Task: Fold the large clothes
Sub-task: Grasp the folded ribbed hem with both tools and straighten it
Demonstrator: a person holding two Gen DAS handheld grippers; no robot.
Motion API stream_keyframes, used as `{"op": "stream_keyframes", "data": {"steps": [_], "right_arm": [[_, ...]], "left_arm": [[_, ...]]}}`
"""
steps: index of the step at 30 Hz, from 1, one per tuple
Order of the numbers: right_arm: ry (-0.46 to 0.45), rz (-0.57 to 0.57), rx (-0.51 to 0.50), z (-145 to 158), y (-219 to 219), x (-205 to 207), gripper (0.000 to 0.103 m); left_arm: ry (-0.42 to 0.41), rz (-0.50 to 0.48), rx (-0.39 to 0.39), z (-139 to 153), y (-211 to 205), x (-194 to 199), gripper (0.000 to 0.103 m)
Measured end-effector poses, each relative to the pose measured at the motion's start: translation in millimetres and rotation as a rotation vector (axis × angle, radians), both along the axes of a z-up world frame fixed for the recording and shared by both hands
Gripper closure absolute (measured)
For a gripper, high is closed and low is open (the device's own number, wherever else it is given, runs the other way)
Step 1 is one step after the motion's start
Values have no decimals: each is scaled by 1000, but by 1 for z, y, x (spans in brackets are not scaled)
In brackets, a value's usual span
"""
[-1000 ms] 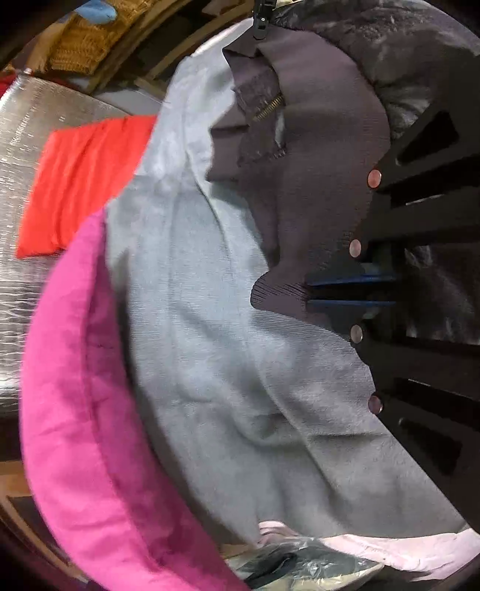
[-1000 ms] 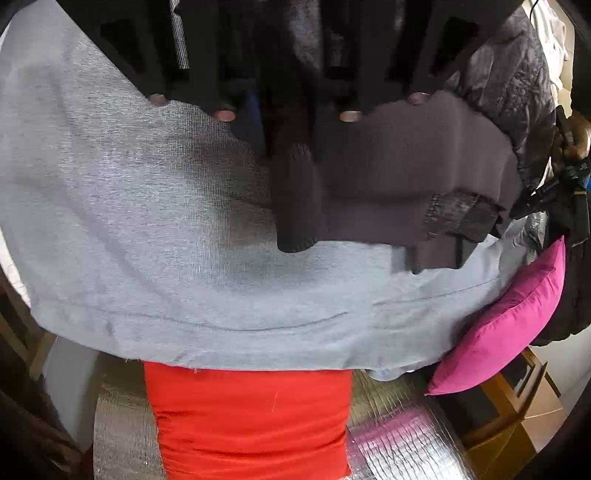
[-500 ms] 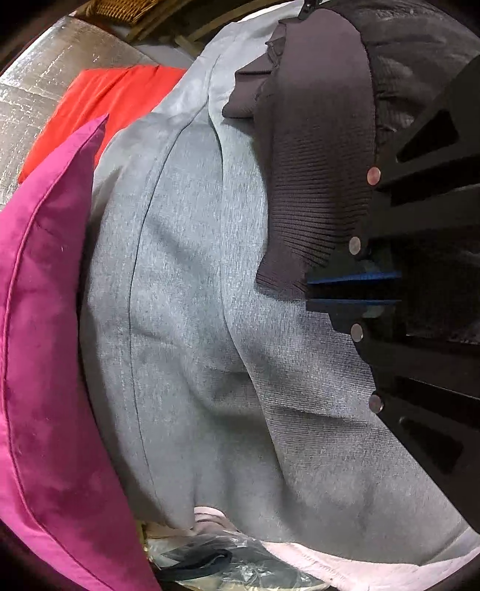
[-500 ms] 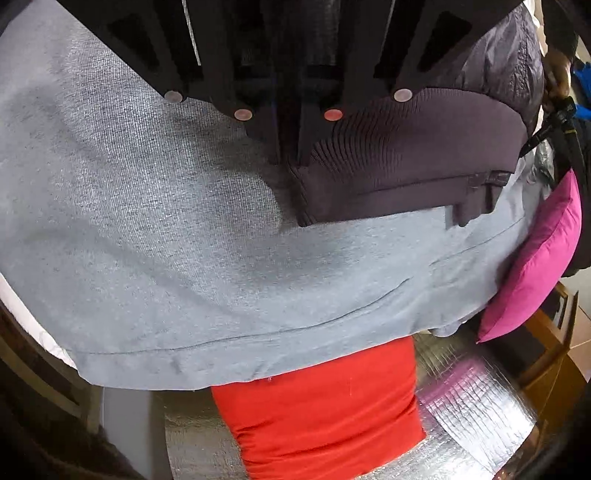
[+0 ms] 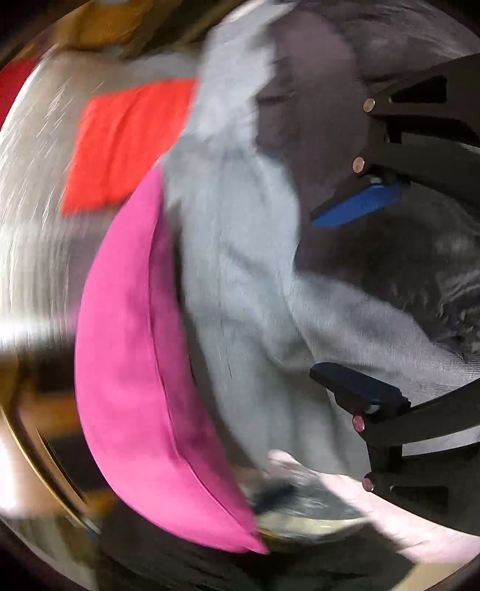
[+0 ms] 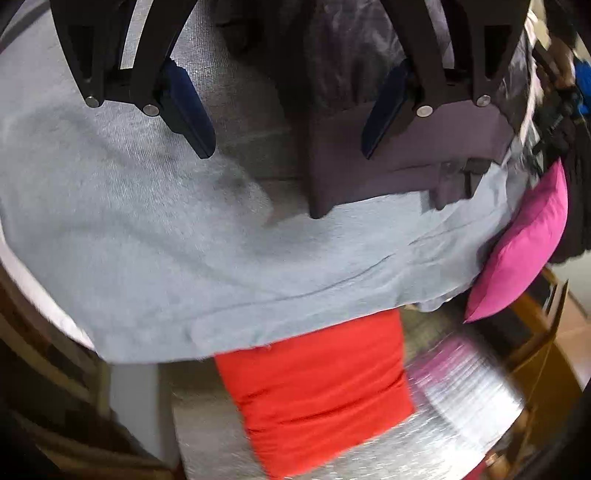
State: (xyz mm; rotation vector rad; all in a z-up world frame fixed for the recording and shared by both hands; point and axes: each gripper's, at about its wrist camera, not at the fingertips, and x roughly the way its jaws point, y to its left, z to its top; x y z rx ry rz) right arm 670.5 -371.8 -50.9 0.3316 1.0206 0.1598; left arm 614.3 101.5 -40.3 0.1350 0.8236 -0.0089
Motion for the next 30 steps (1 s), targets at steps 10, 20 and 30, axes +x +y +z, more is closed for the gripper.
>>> {"op": "stream_keyframes", "data": {"steps": [10, 20, 30], "right_arm": [[95, 159, -76, -27, 40, 20, 79], [50, 39, -165, -47, 20, 25, 96], [51, 17, -118, -44, 14, 19, 79]], "left_arm": [[217, -42, -21, -54, -6, 37, 94], [183, 56, 41, -76, 11, 40, 95], [135, 91, 204, -62, -4, 30, 50]]}}
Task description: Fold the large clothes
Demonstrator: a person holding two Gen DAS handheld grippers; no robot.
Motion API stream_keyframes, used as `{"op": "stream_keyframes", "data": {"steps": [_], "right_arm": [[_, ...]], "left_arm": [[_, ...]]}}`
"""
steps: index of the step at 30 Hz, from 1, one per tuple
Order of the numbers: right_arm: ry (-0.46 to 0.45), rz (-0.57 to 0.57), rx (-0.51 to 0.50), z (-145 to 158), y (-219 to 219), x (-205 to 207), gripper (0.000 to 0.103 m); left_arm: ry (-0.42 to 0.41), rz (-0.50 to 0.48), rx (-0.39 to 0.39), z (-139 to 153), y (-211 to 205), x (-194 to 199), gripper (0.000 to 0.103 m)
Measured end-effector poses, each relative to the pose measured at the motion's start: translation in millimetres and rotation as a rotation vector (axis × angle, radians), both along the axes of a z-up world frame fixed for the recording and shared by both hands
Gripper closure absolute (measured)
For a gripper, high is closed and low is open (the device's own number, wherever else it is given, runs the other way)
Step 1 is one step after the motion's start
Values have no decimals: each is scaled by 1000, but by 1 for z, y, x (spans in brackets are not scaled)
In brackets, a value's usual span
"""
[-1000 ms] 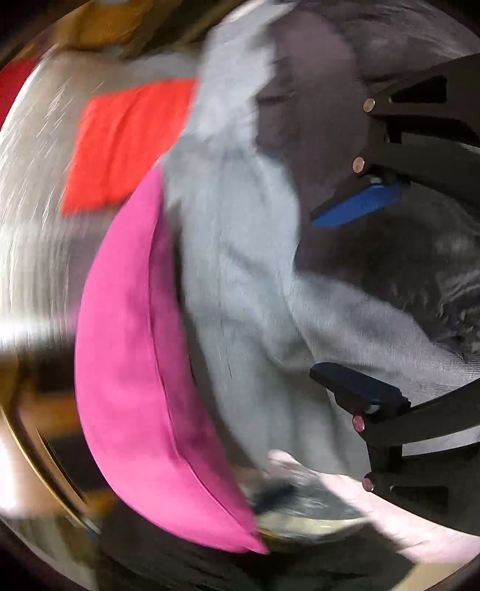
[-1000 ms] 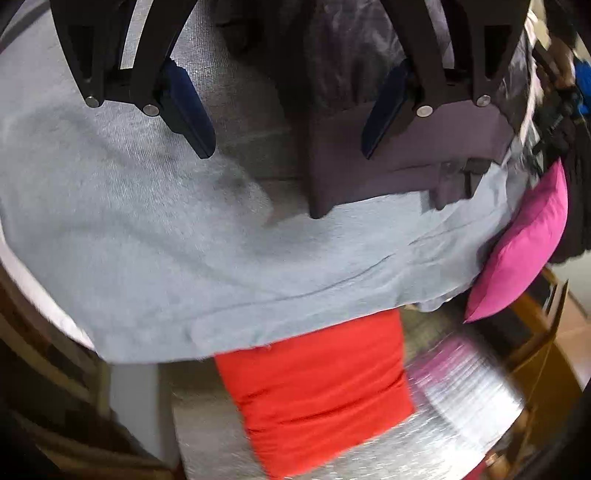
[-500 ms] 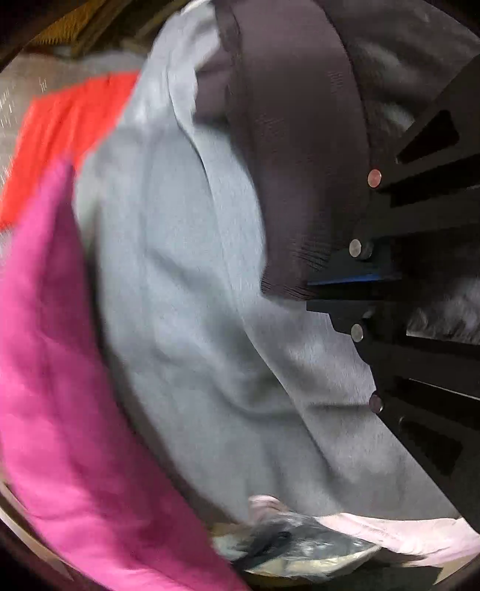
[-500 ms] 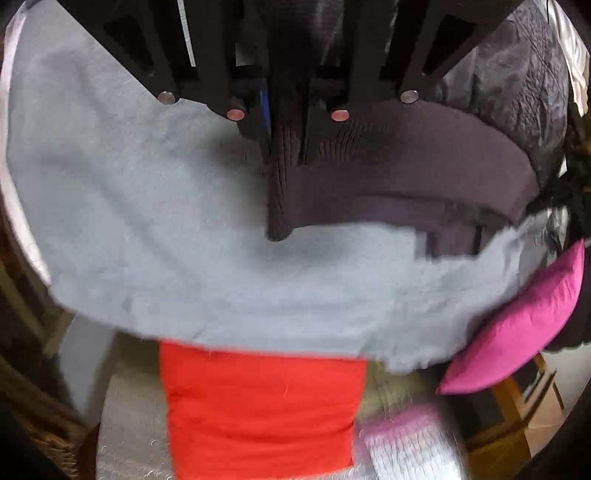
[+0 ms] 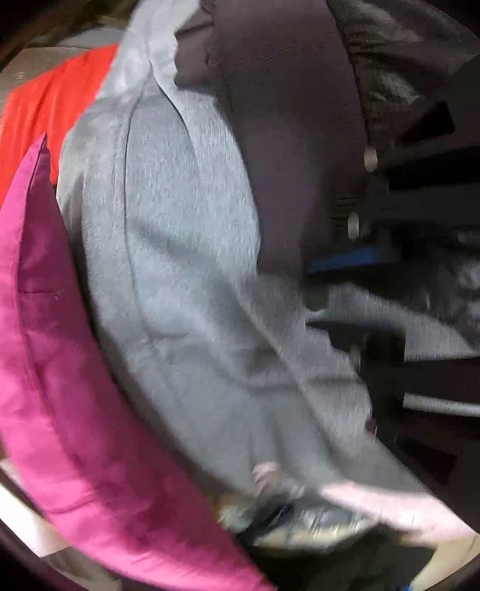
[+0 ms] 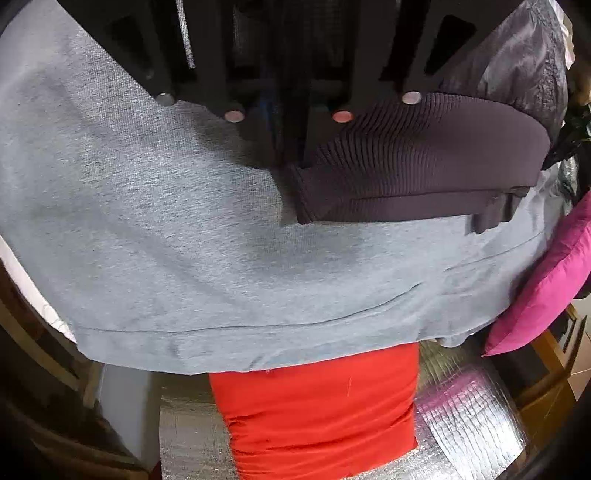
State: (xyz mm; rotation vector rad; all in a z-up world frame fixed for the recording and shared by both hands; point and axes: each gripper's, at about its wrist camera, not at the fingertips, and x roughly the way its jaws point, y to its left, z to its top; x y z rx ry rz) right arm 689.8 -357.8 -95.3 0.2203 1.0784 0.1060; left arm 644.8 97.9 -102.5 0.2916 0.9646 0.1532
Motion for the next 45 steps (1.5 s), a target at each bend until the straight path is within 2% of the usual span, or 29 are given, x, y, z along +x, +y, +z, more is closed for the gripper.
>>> {"op": "stream_keyframes", "data": {"steps": [1, 2, 3, 6, 8, 13, 16, 18, 20, 22, 23, 24, 26, 28, 32, 36, 39, 40, 42, 44, 45], "right_arm": [[17, -9, -6, 3, -1, 1, 62], [34, -27, -33, 8, -1, 0, 20], [38, -51, -66, 15, -3, -3, 11], [-29, -80, -111, 45, -7, -16, 11], [-66, -77, -117, 65, -7, -34, 11], [-111, 106, -22, 96, 36, -82, 11], [-108, 227, 57, 94, 74, -114, 11], [-91, 272, 63, 83, 94, -123, 11], [-75, 285, -57, 62, 110, -120, 12], [-17, 241, -188, 33, 105, -107, 10], [9, 218, -208, 17, 100, -101, 7], [8, 193, -197, 15, 97, -98, 7], [-4, 151, -200, 16, 95, -98, 7], [-20, 153, -207, 15, 95, -99, 6], [-42, 126, -193, 25, 91, -111, 7], [-149, 76, -141, 69, 80, -155, 5], [-180, 75, -82, 86, 74, -194, 5], [-176, 83, -49, 86, 73, -208, 5], [-172, 116, -28, 80, 76, -229, 5], [-104, 125, -51, 56, 78, -238, 5], [-74, 115, -68, 47, 78, -238, 5]], "left_arm": [[-15, 7, 12, 7, -1, -2, 32], [-48, 20, 14, 18, 0, -6, 28], [-91, 38, 11, 32, 3, -15, 26], [-133, 69, 65, 56, 4, -36, 26], [-175, 63, 75, 74, 1, -61, 26], [-250, -57, -31, 105, -40, -116, 26], [-228, -166, -132, 94, -84, -150, 25], [-202, -207, -163, 77, -112, -163, 25], [-151, -213, -138, 55, -131, -162, 25], [-84, -168, -132, 25, -135, -152, 23], [-59, -151, -148, 15, -134, -147, 23], [-54, -132, -181, 12, -129, -145, 20], [-43, -112, -221, 10, -123, -141, 17], [-41, -104, -220, 8, -122, -139, 13], [-42, -70, -246, 24, -115, -144, 14], [-164, -46, -262, 54, -102, -182, 14], [-200, -26, -261, 61, -95, -208, 14], [-196, -22, -255, 58, -94, -211, 14], [-125, -4, -223, 40, -94, -210, 14], [-64, 3, -195, 21, -96, -204, 12], [-73, 4, -167, 20, -100, -205, 12]]}}
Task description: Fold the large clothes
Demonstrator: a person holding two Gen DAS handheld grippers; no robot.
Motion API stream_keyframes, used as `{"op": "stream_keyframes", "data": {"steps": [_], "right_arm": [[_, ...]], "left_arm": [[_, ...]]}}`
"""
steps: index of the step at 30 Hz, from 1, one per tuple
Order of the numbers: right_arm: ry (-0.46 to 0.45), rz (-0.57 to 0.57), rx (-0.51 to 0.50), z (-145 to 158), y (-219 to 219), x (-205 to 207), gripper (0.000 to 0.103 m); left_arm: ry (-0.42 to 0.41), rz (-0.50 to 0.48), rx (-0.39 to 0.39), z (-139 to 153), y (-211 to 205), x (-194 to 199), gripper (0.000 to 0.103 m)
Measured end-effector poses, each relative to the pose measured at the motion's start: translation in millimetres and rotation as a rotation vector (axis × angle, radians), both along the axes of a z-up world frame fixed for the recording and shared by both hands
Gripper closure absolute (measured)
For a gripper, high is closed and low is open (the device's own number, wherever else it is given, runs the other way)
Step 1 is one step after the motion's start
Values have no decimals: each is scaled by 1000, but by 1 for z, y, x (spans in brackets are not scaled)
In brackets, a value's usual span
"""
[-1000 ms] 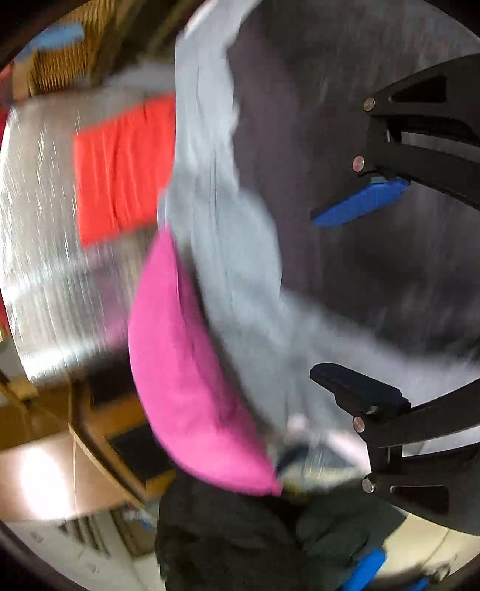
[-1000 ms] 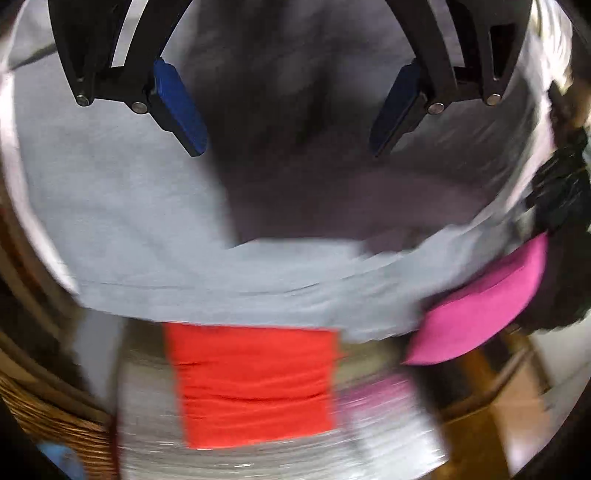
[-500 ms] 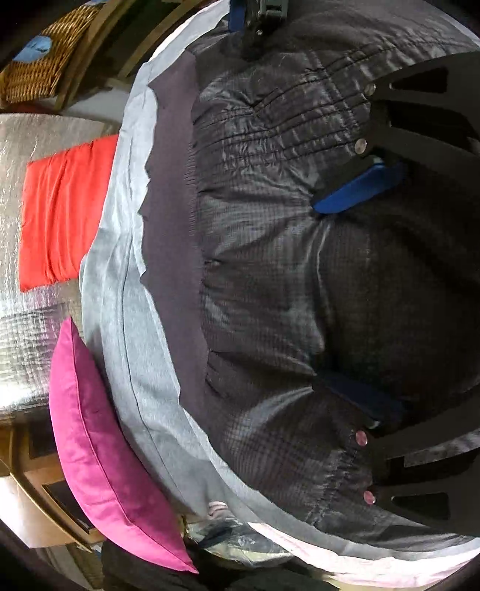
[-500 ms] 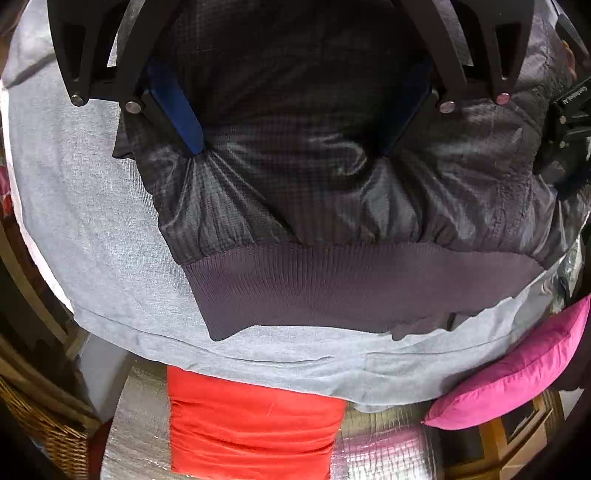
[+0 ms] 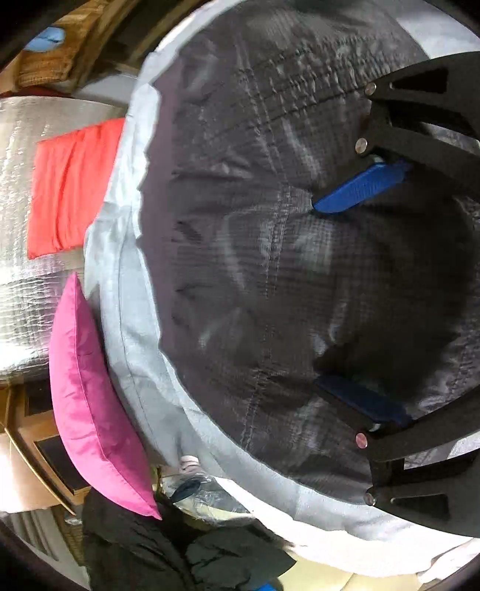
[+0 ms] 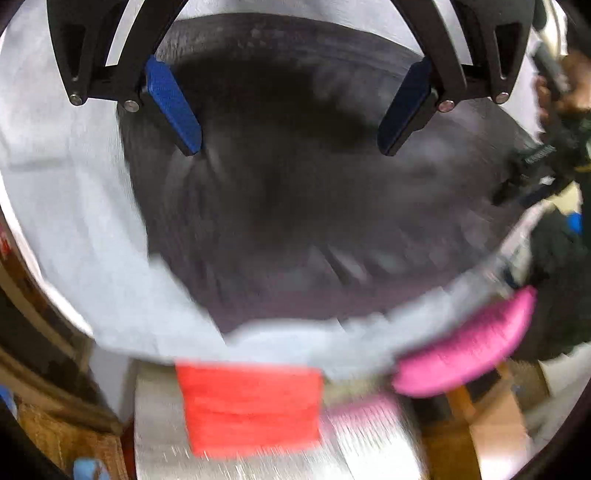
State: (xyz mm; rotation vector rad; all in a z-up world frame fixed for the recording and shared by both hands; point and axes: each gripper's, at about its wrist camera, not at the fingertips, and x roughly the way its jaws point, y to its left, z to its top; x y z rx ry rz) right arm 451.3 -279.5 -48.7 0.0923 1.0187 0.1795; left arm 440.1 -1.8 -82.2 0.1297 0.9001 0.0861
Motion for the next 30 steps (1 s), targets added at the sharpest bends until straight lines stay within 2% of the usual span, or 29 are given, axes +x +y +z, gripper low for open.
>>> {"op": "stream_keyframes", "data": {"steps": [2, 5, 8, 10, 11, 13, 17, 20, 21, 22, 23, 24, 25, 26, 30], "right_arm": [[-1, -30, 38, -1, -11, -1, 5], [-61, -72, 196, 32, -41, -6, 5], [-87, -140, 231, 44, -81, -4, 5], [-30, -224, 308, 29, -119, 1, 5], [18, -248, 378, 16, -136, 0, 5], [65, -249, 462, -2, -155, 5, 5], [57, -192, 533, -7, -156, 13, 5], [72, -158, 521, -11, -145, 25, 7], [87, -148, 521, -15, -139, 31, 11], [100, -140, 520, -18, -136, 34, 24], [109, -131, 520, -20, -132, 37, 48], [131, -137, 488, -26, -127, 42, 64], [154, -135, 479, -32, -123, 45, 75], [159, -134, 463, -35, -120, 47, 79], [123, -157, 357, -19, -113, 40, 80]], "left_arm": [[-20, 12, 11, 12, -4, -3, 13], [-101, -16, -33, 38, -14, -11, 13], [-127, -89, -85, 49, -39, -17, 13], [-121, -143, -107, 47, -57, -21, 13], [-117, -168, -106, 43, -67, -22, 13], [-93, -194, -80, 32, -85, -20, 13], [-4, -190, -78, 4, -94, -8, 12], [3, -178, -103, -3, -90, -7, 11], [4, -178, -102, -4, -90, -6, 11], [2, -178, -97, -5, -91, -9, 10], [0, -180, -89, -6, -93, -10, 10], [0, -179, -82, -7, -93, -10, 10], [1, -177, -79, -7, -94, -10, 9], [4, -173, -77, -8, -96, -9, 9], [21, -161, -78, -1, -94, -7, 9]]}}
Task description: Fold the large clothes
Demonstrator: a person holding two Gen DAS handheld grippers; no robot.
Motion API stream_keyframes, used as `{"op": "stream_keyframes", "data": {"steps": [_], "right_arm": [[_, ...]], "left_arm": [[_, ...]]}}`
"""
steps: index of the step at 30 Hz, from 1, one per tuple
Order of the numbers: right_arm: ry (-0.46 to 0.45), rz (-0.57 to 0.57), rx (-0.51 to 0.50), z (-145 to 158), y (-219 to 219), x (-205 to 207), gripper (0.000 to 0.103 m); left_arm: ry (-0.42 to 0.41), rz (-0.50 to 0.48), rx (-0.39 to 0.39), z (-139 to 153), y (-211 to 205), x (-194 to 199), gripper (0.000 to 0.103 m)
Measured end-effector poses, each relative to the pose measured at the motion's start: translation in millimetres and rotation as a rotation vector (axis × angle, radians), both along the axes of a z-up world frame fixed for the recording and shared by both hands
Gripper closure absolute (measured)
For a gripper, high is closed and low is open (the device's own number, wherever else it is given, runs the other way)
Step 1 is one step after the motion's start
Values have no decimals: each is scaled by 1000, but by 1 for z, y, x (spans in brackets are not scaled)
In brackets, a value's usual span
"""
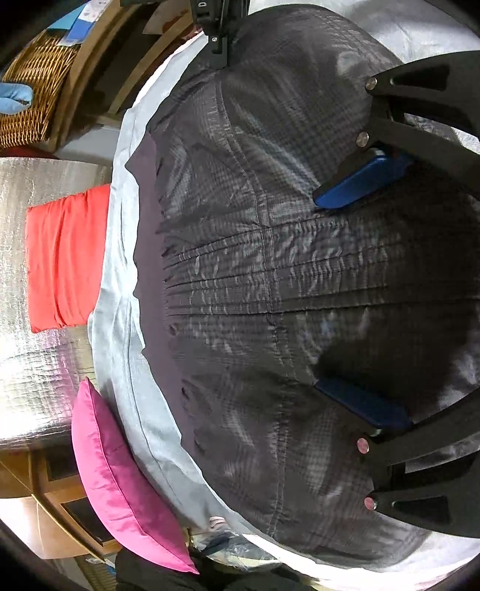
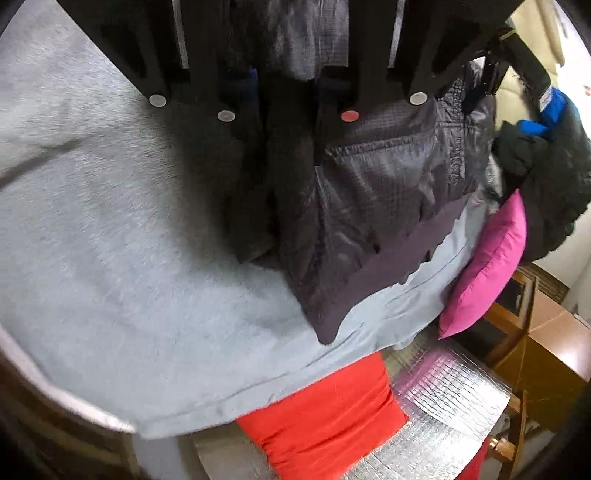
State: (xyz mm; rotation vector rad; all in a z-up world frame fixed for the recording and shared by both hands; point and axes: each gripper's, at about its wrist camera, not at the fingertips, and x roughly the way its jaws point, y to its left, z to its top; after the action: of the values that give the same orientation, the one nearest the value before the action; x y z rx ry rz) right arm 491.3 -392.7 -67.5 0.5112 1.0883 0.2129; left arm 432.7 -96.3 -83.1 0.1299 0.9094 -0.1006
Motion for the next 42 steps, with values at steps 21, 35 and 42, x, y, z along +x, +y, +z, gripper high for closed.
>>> {"op": "stream_keyframes", "data": {"steps": [21, 35, 42], "right_arm": [[-103, 158, -105, 44, 134, -75, 29], [-220, 274, -315, 44, 216, -94, 29], [-243, 206, -409, 35, 223, -94, 28]], "left_arm": [[-37, 213, -192, 21, 147, -64, 9], [-5, 455, -260, -9, 254, -68, 9], [-166, 421, -133, 29, 213, -84, 10]]}}
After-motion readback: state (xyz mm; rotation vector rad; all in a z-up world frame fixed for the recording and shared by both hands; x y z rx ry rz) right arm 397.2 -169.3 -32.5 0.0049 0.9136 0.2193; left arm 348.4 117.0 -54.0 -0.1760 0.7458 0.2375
